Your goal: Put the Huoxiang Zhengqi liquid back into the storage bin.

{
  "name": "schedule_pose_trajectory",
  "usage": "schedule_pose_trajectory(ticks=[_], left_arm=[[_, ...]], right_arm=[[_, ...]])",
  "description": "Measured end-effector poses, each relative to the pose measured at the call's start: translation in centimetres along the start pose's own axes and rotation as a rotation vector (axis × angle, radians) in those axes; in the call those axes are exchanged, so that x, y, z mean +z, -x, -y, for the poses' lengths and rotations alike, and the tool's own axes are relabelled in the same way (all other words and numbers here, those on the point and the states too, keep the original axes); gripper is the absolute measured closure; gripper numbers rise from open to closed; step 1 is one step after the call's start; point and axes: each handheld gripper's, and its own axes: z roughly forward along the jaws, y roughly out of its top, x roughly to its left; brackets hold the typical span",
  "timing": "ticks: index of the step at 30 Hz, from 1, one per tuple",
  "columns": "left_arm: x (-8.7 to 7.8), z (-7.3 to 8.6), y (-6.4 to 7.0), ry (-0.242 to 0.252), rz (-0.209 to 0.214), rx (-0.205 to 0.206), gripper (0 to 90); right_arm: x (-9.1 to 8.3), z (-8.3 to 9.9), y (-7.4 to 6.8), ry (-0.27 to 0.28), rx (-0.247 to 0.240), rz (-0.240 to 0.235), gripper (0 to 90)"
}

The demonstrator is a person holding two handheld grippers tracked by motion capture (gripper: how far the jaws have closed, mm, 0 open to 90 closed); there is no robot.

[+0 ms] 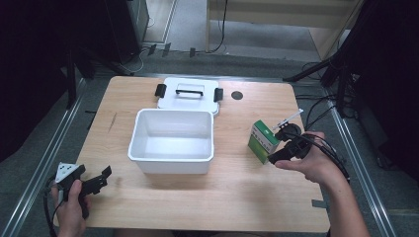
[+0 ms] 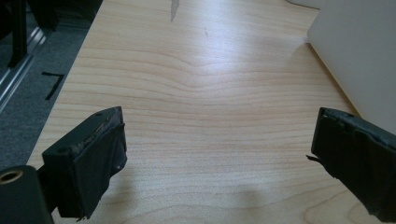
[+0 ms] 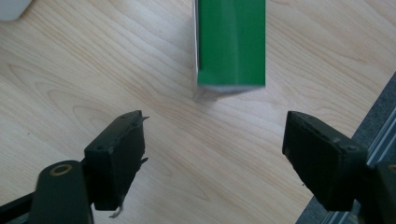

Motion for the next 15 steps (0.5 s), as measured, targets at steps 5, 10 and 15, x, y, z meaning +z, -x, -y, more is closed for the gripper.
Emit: schedule_pose_trajectory(ticks=[5, 10, 15], left_arm=[[0.0, 0.0, -0.1, 0.002, 0.003, -0.003, 4.0], [0.0, 0.0, -0.1, 0.001, 0.005, -0.006, 3.9], [0.0, 0.0, -0.1, 0.0, 0.003, -0.005, 4.0]], right_arm=[[-0.3, -1.7, 0.0, -0.026, -0.017, 0.0, 25.9], [-0.2, -3.2, 0.1, -0.059, -0.025, -0.017, 32.3], [0.6, -4.7, 0.2, -0.102, -0.023, -0.003, 36.2]])
